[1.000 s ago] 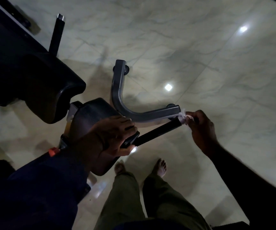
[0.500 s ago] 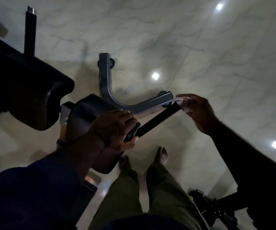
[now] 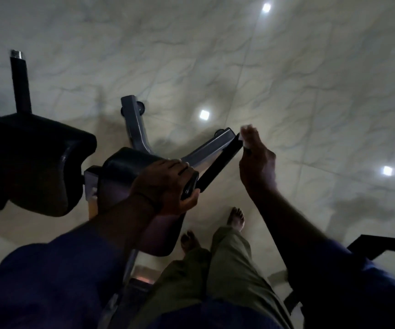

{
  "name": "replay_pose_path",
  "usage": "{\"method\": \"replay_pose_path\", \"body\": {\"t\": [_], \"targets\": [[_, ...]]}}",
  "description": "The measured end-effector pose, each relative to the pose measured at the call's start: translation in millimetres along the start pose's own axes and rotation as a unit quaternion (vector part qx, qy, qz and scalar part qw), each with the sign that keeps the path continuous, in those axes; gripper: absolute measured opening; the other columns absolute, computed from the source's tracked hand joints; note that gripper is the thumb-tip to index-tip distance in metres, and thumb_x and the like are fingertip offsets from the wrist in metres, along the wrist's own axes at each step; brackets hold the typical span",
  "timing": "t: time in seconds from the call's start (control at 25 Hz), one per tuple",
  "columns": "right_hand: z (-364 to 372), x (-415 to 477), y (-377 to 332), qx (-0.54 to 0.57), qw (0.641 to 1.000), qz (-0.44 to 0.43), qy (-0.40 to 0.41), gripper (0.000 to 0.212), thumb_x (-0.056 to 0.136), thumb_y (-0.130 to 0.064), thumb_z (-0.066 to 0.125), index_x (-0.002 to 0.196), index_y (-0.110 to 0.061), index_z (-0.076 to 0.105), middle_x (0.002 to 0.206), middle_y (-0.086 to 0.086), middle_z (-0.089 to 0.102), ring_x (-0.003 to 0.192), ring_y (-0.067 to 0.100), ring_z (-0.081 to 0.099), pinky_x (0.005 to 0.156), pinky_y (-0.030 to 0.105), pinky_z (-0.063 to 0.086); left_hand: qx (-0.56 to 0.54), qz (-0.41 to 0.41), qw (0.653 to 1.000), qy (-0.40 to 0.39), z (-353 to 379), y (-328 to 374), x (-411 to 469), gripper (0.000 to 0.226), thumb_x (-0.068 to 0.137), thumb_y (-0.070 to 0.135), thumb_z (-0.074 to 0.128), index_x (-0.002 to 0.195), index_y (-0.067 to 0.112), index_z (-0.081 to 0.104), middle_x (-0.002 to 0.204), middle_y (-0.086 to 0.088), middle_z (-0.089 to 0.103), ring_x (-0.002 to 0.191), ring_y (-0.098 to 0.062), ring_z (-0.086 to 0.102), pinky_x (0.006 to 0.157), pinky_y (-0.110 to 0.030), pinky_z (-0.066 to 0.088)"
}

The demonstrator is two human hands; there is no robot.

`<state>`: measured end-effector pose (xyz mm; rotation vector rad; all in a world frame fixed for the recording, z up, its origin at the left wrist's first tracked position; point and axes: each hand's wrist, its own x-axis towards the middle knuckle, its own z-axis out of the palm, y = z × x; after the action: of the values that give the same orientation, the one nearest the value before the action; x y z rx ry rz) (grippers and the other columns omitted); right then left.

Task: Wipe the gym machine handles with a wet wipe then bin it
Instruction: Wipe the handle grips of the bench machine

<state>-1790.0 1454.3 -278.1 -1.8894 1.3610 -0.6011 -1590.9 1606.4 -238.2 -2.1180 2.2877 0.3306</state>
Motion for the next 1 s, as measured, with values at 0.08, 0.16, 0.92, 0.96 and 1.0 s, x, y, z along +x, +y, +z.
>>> {"method": "replay_pose_path", "body": {"t": [0.08, 0.16, 0.92, 0.96, 1.0], "targets": [[-2, 14, 1, -0.075, 0.993, -0.073, -0.049, 0.056, 0.09, -0.002, 0.038, 0.138, -0.017, 0.064, 0.15, 0.006, 0.056, 0.146, 0.017, 0.045, 0.116, 0.037, 0.044, 0.004, -0.002, 1.0, -0.001, 1, -1, 2, 0.058, 0.091, 0.057, 0.05, 0.12, 0.011, 0.07, 0.123, -0.013, 0.072, 0.109, -0.032, 0.069, 0.094, -0.042, 0.055], [-8, 37, -10, -0.112, 0.989, -0.064, -0.068, 0.042, 0.087, -0.007, 0.045, 0.116, -0.02, 0.072, 0.126, 0.007, 0.07, 0.119, 0.026, 0.065, 0.098, 0.038, 0.056, 0.0, 0.0, 1.0, 0.004, 3, -2, 2, 0.057, 0.09, 0.055, 0.051, 0.118, 0.01, 0.071, 0.123, -0.013, 0.072, 0.11, -0.033, 0.069, 0.095, -0.043, 0.054], [45, -50, 12, 0.382, 0.807, 0.41, -0.186, 0.02, 0.095, 0.008, 0.057, 0.102, -0.005, 0.071, 0.084, 0.009, 0.07, 0.075, 0.019, 0.063, 0.067, 0.025, 0.053, -0.006, -0.014, 0.999, -0.047, -1, 0, 5, 0.056, 0.087, 0.05, 0.057, 0.122, 0.007, 0.07, 0.125, -0.015, 0.07, 0.112, -0.035, 0.067, 0.096, -0.046, 0.053], [41, -33, 14, 0.413, 0.799, 0.407, -0.159, 0.019, 0.095, 0.008, 0.056, 0.1, -0.005, 0.07, 0.078, 0.008, 0.069, 0.068, 0.017, 0.06, 0.061, 0.021, 0.049, -0.006, -0.016, 0.998, -0.052, -1, -1, 5, 0.057, 0.087, 0.05, 0.057, 0.122, 0.007, 0.069, 0.126, -0.015, 0.069, 0.113, -0.035, 0.066, 0.096, -0.046, 0.053], [41, -23, 15, 0.445, 0.788, 0.404, -0.134, 0.019, 0.096, 0.007, 0.054, 0.1, -0.005, 0.069, 0.076, 0.006, 0.068, 0.065, 0.015, 0.057, 0.059, 0.02, 0.046, -0.007, -0.018, 0.998, -0.06, -1, -1, 6, 0.057, 0.087, 0.05, 0.056, 0.123, 0.007, 0.069, 0.127, -0.014, 0.069, 0.114, -0.035, 0.066, 0.097, -0.045, 0.052]]}}
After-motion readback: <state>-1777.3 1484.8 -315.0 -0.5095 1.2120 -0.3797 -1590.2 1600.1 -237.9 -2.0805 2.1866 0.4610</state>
